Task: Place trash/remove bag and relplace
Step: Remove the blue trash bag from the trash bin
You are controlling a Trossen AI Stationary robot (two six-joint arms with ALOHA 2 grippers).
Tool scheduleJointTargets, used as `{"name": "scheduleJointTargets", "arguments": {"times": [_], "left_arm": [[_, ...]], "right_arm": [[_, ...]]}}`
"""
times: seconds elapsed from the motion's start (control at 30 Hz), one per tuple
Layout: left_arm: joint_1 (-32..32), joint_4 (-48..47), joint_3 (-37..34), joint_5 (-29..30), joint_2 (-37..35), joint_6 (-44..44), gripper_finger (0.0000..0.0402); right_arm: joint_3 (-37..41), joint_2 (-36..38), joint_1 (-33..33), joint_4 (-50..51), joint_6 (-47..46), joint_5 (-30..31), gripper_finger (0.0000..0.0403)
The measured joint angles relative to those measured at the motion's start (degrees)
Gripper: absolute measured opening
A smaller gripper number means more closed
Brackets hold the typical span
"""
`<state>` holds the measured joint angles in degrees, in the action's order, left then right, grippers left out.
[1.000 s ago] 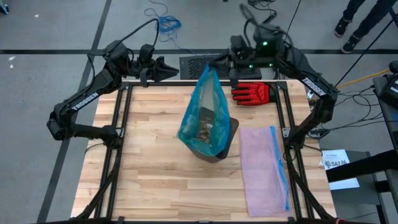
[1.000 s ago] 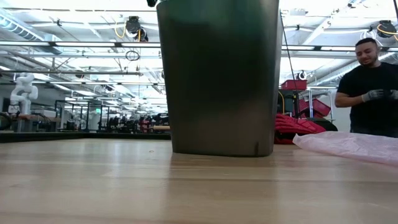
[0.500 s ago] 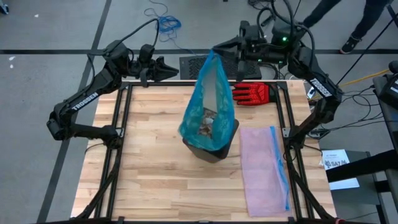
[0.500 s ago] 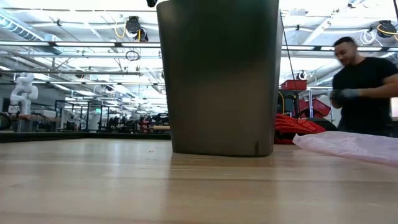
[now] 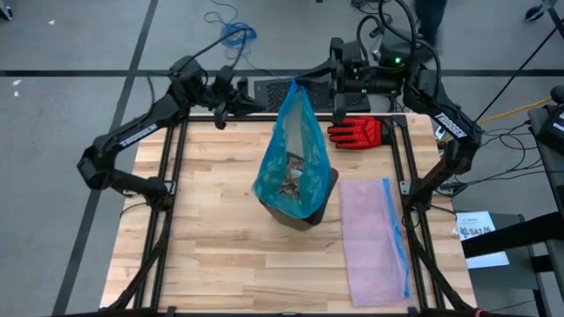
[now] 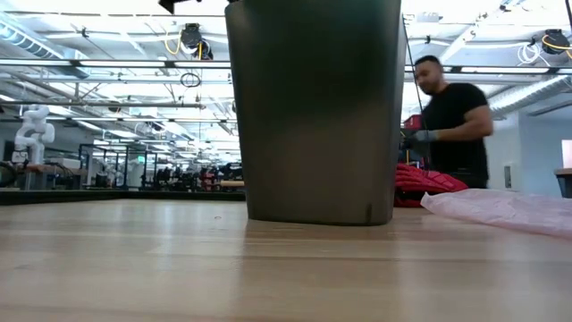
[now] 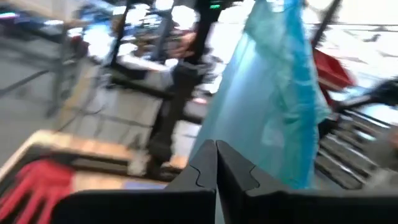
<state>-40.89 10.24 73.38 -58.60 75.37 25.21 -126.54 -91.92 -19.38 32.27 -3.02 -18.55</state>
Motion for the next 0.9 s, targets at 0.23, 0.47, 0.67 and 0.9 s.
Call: {"name": "scheduleJointTargets", "arguments": {"times": [0.23, 0.47, 0.67, 0.9], "left_arm": [[-0.8, 32.5, 0.1, -7.9, 9.8, 22.3, 0.0004], [0.5, 37.3, 7.9, -9.2, 15.5, 27.4, 0.0018], [3.4, 37.4, 13.7, -9.4, 17.4, 26.2, 0.009], [7.0, 35.2, 14.0, -9.4, 17.5, 17.9, 0.016]], "right_arm": [[0.0, 0.0, 0.0, -0.7, -3.5, -2.8, 0.0], [0.0, -0.1, 0.0, -0.7, -5.9, -4.3, 0.0], [0.0, -0.3, 0.0, -0.8, -7.4, -5.9, 0.0], [0.0, -0.3, 0.0, -1.5, -9.2, -5.9, 0.0]]}}
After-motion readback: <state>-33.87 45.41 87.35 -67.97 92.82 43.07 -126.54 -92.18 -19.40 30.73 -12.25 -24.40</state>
